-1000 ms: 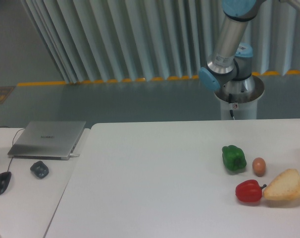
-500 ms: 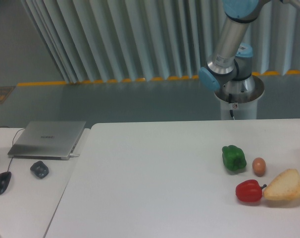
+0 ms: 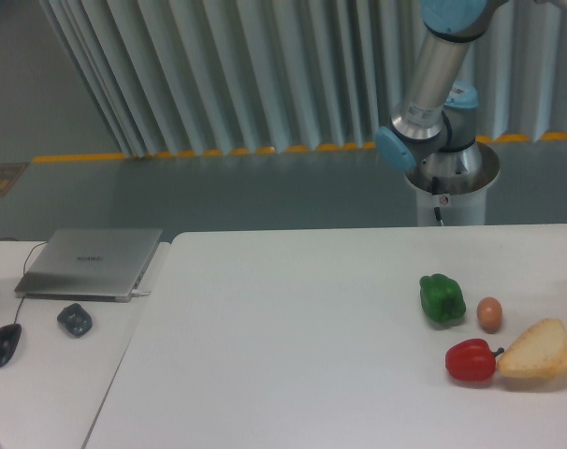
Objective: Place the yellow pepper on the table
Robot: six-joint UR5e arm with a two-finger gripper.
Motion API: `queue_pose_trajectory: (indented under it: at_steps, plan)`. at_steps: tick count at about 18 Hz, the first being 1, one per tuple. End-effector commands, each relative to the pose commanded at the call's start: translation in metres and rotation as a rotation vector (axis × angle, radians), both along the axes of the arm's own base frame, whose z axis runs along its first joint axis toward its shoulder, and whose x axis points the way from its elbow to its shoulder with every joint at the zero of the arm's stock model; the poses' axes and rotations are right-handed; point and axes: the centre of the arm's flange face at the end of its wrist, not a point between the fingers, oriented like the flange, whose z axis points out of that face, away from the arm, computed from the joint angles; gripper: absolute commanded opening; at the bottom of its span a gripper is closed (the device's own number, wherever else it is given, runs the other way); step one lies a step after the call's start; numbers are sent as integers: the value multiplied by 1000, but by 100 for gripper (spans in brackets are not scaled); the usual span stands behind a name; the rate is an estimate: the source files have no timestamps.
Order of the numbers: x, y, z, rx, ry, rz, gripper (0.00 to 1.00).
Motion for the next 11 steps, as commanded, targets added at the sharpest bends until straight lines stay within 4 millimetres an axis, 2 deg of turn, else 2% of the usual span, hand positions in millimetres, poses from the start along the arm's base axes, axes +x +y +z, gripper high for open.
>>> queue_pose_trajectory:
  at_steps: [2, 7, 8, 11]
  plan:
    - [8, 9, 10, 52, -20, 20, 10]
    - [16, 21, 15, 98, -81, 103, 10]
    - [25, 34, 23, 87, -81, 139, 10]
    - [45, 64, 28, 68, -95, 179, 10]
